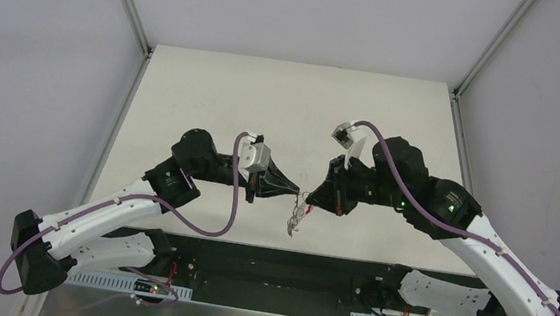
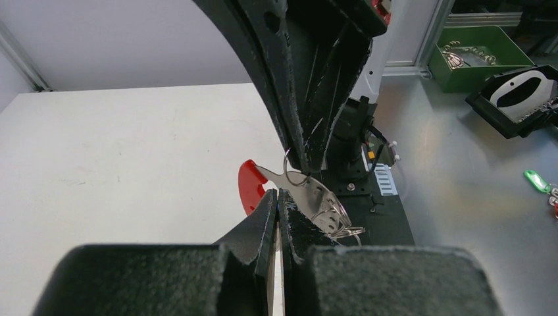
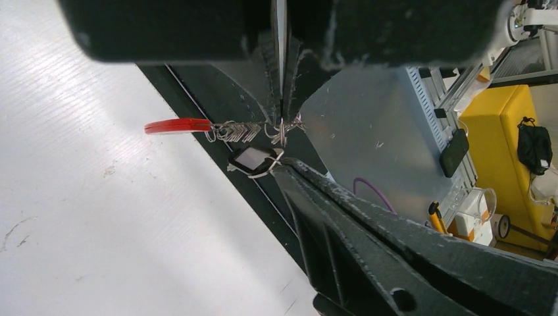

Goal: Put the keys on the keyring

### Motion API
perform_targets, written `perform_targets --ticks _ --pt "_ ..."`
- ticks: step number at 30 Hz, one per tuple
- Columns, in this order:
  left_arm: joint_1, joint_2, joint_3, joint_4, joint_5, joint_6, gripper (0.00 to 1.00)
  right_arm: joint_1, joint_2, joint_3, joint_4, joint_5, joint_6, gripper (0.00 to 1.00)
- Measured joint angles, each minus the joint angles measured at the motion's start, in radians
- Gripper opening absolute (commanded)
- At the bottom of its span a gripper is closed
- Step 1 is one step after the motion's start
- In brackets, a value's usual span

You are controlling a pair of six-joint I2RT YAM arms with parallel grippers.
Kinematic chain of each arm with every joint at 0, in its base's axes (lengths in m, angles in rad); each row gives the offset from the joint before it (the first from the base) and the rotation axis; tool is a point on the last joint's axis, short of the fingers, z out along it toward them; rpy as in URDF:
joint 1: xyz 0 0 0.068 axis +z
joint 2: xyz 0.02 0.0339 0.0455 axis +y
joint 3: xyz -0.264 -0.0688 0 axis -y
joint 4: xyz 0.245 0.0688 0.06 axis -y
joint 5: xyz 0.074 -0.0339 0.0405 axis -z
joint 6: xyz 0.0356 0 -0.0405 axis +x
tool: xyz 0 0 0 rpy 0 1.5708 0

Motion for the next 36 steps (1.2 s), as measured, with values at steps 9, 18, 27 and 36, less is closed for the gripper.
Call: perform_targets --ticks 9,18,27,36 --pt "0.0 -0.048 0.0 -0.031 0.005 0.027 0.0 -0.01 0.04 0.002 -0.008 -0.048 0.007 0.0" --pt "0.0 -0.05 0.0 -0.041 0.008 0.041 0.0 -0.012 0.069 0.003 -0.008 -0.1 0.009 0.0" --pt "-0.001 -0.05 0.0 -0.045 0.023 0.042 0.0 -0.013 0.082 0.005 -0.008 -0.107 0.016 0.0" --pt "-0.001 -0.055 0.0 -0.045 0.023 0.045 0.0 -0.014 0.104 0.035 -0.012 -0.111 0.026 0.0"
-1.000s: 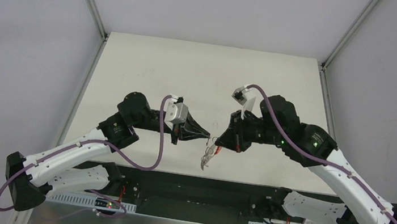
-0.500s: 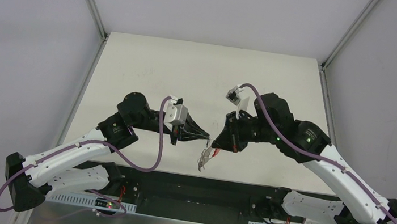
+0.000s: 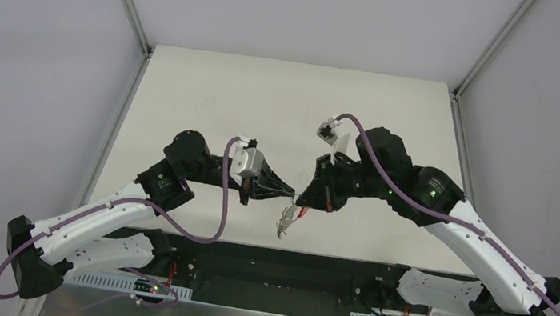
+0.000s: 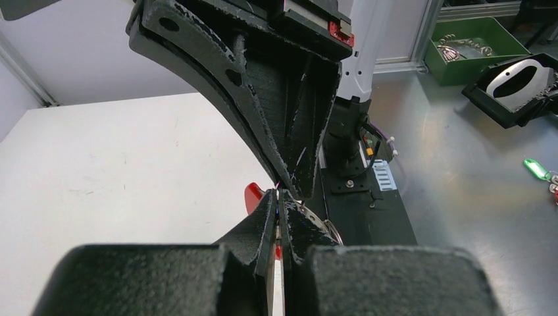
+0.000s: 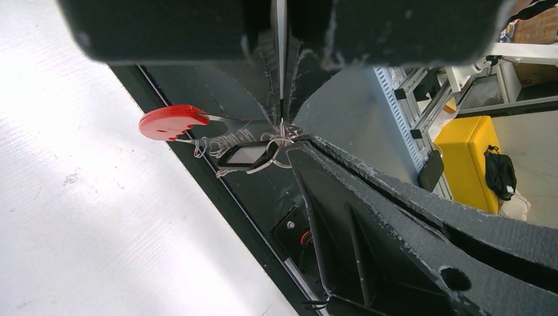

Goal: Put the keys on the keyring

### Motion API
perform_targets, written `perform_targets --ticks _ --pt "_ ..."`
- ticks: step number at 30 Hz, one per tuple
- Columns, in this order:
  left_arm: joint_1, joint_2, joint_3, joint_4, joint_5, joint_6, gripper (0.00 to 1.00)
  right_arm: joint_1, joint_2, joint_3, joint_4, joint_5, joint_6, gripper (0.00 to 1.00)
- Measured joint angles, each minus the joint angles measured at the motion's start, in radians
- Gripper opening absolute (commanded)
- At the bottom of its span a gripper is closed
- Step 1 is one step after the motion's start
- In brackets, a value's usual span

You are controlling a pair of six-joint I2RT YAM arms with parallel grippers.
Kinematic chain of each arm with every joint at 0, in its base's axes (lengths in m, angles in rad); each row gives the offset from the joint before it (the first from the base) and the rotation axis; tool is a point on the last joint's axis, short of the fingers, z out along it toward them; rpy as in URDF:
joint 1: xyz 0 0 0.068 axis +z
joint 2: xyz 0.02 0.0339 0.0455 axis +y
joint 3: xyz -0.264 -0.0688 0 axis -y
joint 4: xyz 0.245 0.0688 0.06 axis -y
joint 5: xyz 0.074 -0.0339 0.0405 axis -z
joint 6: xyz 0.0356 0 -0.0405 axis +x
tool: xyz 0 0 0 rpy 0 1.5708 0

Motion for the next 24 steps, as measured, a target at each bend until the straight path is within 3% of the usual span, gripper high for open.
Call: perform_targets --ticks 24 --pt "-0.026 -0.014 0.0 -0.032 -0.001 0.03 0.0 -0.013 0.018 0.002 -0.006 0.001 0.034 0.0"
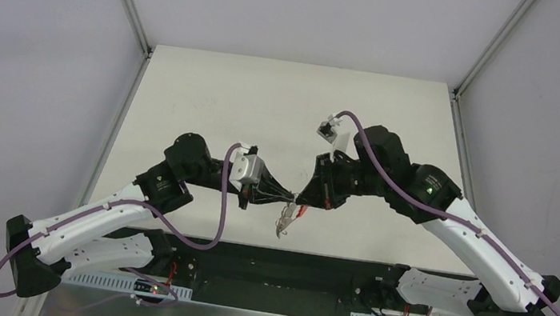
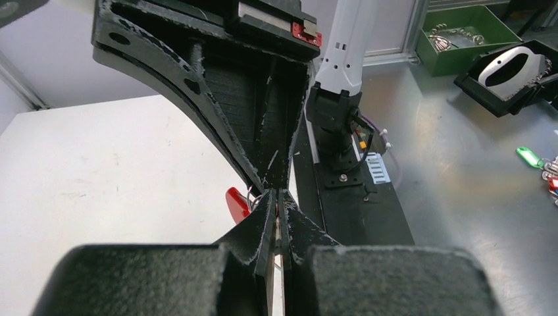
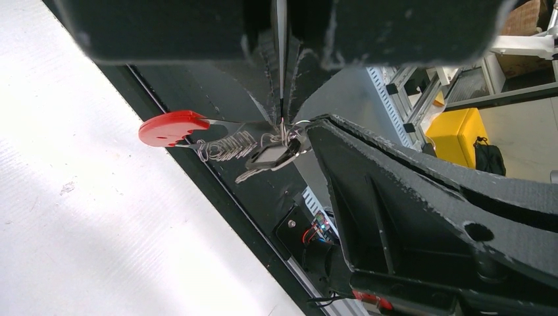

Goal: Put the keys on the keyring

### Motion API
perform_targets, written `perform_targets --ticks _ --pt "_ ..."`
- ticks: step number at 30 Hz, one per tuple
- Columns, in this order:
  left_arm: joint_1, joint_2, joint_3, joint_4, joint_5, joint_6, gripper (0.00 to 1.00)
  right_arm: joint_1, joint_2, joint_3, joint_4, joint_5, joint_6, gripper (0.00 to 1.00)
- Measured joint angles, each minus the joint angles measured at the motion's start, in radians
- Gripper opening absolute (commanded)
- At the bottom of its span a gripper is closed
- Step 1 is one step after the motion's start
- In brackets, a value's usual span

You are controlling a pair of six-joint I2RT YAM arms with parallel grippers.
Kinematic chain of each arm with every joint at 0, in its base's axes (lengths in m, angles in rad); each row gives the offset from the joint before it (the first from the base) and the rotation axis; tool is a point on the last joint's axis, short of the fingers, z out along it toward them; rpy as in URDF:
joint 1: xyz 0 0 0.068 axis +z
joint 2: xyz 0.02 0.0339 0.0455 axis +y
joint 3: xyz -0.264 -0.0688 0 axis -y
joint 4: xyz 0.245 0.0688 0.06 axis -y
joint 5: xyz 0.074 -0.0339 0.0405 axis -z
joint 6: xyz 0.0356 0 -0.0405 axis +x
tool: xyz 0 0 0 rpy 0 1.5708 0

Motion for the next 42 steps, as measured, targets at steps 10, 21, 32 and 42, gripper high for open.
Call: perform_targets --ticks 10,21,32,42 --pt "-0.01 -0.001 0.002 -0.033 -0.001 0.023 0.0 -0.006 0.0 0.0 0.0 0.005 0.017 0.0" --pt "-0.013 0.005 0.012 -0.059 -0.008 0.028 0.06 -0.007 -0.059 -0.006 0.036 0.042 0.01 0.0" --pt "-0.019 0.005 0.04 -0.027 -0.015 -0.05 0.36 -0.007 -0.217 -0.14 0.182 0.068 -0.114 0.0" --pt "-0.019 -0.002 0.059 0.061 -0.077 -0.174 0.42 0.008 -0.317 -0.287 0.342 0.038 -0.269 0.0"
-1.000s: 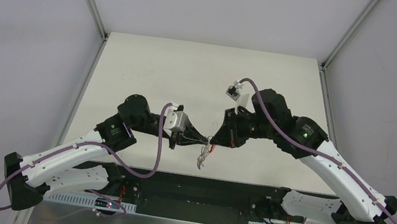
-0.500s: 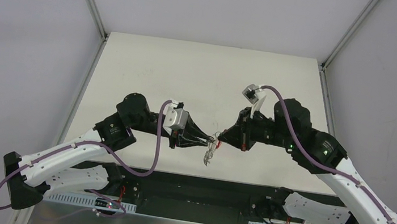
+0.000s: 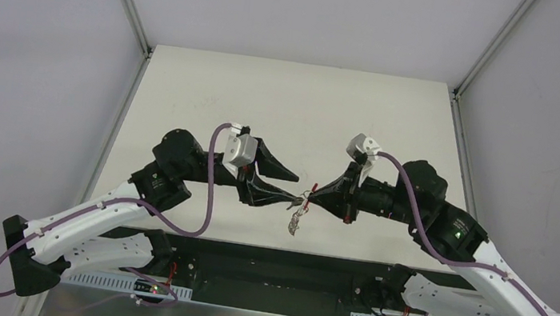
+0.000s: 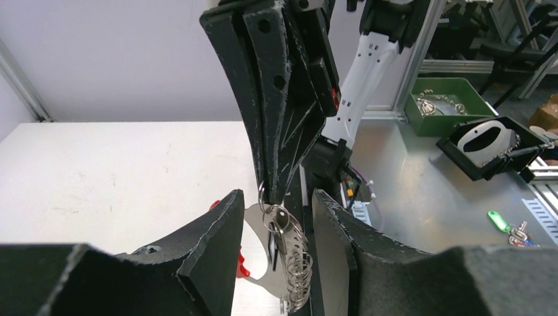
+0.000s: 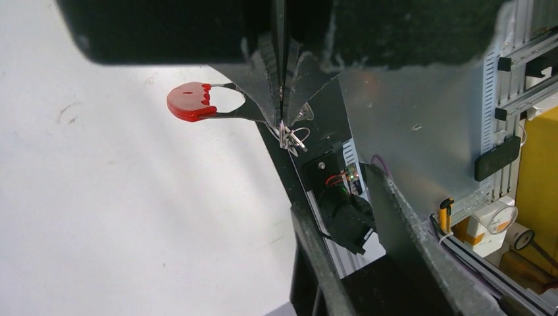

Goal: Put the keys on the keyring

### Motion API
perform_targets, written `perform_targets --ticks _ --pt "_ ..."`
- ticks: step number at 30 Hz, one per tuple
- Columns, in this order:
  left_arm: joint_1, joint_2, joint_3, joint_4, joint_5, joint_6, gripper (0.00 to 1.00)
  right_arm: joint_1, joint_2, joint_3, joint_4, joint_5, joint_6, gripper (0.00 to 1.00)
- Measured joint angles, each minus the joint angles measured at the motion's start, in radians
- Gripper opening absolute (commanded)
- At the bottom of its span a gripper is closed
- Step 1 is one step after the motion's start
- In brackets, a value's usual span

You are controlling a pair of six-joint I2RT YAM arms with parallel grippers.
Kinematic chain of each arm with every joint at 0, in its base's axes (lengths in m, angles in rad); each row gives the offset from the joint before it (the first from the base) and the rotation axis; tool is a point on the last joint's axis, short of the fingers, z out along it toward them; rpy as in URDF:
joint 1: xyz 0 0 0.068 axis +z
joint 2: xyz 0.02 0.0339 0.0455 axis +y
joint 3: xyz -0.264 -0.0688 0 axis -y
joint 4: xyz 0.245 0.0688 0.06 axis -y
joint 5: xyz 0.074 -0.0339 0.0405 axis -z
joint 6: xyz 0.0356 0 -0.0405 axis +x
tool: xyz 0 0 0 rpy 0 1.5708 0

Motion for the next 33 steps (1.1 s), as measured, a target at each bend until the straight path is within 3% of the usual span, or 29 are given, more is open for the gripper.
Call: perform_targets --ticks 16,26,30,33 --pt "0.0 0.055 0.048 0.024 0.03 -0.103 0.36 0.011 -0.032 -0.035 0.164 -0.13 -0.128 0.0" --pt "0.0 0.055 0.061 0.018 0.055 -0.118 0.22 0.027 -0.032 -0.039 0.213 -0.135 -0.157 0.0" --pt "0.0 0.056 0.062 0.009 0.058 -0.119 0.13 0.035 -0.032 -0.039 0.222 -0.134 -0.166 0.0" --pt "0.0 0.058 0.066 0.001 0.06 -0.118 0.01 0.042 -0.032 -0.039 0.222 -0.127 -0.173 0.0"
